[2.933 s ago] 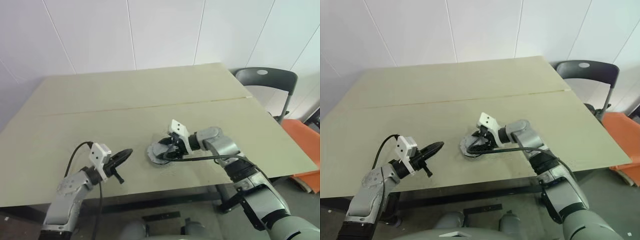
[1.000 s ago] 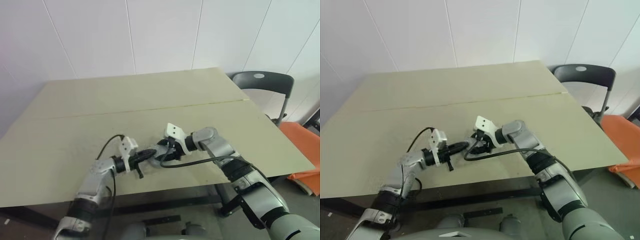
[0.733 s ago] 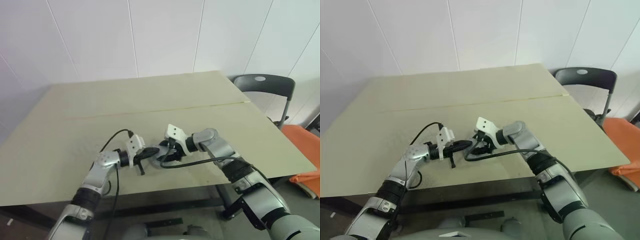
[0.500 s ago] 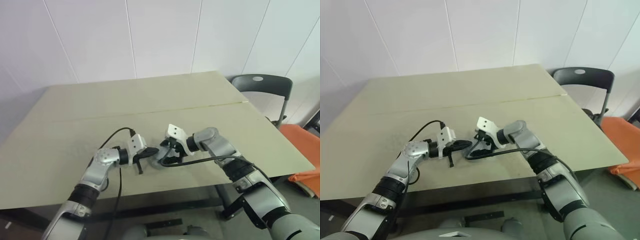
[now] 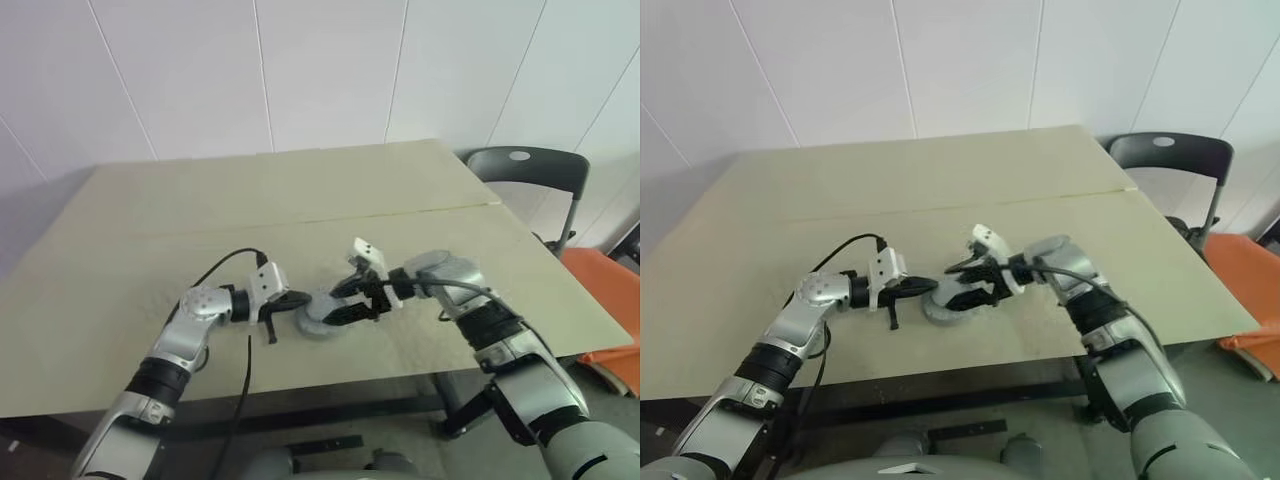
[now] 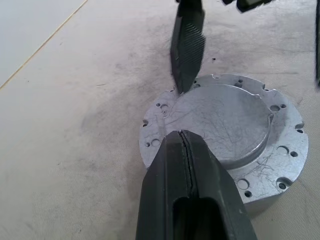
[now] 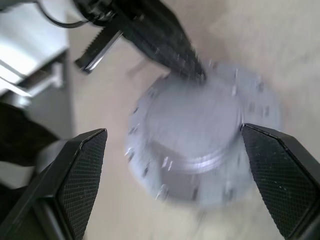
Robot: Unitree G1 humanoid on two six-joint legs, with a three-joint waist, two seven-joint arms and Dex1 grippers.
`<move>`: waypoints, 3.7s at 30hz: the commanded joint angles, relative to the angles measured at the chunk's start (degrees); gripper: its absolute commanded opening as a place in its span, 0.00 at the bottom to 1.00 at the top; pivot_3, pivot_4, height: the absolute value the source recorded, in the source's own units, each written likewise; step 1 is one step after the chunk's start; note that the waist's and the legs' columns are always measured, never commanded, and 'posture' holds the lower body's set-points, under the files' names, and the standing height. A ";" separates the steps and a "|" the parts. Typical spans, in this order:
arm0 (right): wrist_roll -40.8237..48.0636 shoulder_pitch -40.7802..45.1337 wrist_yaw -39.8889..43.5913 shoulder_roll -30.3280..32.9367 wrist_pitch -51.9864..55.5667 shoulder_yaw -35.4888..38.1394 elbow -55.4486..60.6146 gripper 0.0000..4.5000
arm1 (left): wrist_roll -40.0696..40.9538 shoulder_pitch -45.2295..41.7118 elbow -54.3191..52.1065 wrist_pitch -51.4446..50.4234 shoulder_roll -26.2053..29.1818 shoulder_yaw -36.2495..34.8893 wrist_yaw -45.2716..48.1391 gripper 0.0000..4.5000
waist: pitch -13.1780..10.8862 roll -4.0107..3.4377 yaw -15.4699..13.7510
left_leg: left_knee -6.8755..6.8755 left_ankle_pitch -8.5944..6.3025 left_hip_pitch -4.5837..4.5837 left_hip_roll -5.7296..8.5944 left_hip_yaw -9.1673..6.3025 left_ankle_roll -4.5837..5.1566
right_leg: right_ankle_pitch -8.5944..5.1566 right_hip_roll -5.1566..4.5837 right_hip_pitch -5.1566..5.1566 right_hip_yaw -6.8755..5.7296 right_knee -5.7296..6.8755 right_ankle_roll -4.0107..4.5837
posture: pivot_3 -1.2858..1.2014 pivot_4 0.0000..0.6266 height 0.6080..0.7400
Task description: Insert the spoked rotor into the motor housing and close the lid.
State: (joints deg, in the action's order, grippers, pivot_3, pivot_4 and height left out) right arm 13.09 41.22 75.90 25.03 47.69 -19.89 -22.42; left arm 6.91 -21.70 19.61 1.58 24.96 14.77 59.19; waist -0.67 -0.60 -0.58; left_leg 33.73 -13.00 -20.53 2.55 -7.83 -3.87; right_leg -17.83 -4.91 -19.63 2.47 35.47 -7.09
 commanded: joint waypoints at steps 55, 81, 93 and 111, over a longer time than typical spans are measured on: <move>23.52 11.94 -50.76 -16.08 44.81 31.51 -18.66 0.42 | -3.29 3.44 4.35 0.58 2.32 4.50 6.29 0.00 | -0.54 -0.39 1.85 | 0.25 0.01 -0.62 -0.02 -0.02 0.34 | 0.22 0.33 -0.97 0.32 0.78 -0.04 | 0.52 0.00 1.00; 37.76 9.60 -51.00 -13.34 44.81 24.70 -16.37 0.28 | -2.51 6.31 3.38 2.19 1.46 2.92 3.83 0.00 | -0.51 -0.57 1.87 | 0.24 0.01 -0.59 -0.03 -0.03 0.34 | 0.18 0.34 -0.93 0.32 0.78 -0.06 | 0.52 0.00 1.00; 39.93 6.92 -53.44 -13.35 44.81 23.10 -12.45 0.28 | 2.88 6.16 1.93 1.08 -2.97 -4.37 -1.84 0.00 | -0.57 -0.50 1.93 | 0.21 0.00 -0.72 -0.03 -0.04 0.34 | 0.26 0.35 -0.94 0.32 0.77 -0.03 | 0.52 0.00 1.00; 35.93 8.54 -63.89 -24.06 35.90 48.03 -15.95 0.28 | 38.57 20.94 -24.47 -32.01 -14.17 -35.44 -30.40 0.00 | -1.60 0.52 4.32 | 0.42 0.02 -1.48 -0.10 -0.16 0.34 | 0.29 0.34 -1.84 0.45 1.46 0.03 | 0.52 0.00 1.00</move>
State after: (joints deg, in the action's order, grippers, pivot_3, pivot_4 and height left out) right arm 47.03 47.45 11.56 1.96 84.96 25.72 -40.18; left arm 40.92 -1.09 -0.78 -28.40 11.16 -17.80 31.06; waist -2.27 -0.07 3.74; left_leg 34.18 -12.98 -22.04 2.49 -7.98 -3.53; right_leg -17.54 -4.58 -21.46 2.90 36.94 -7.05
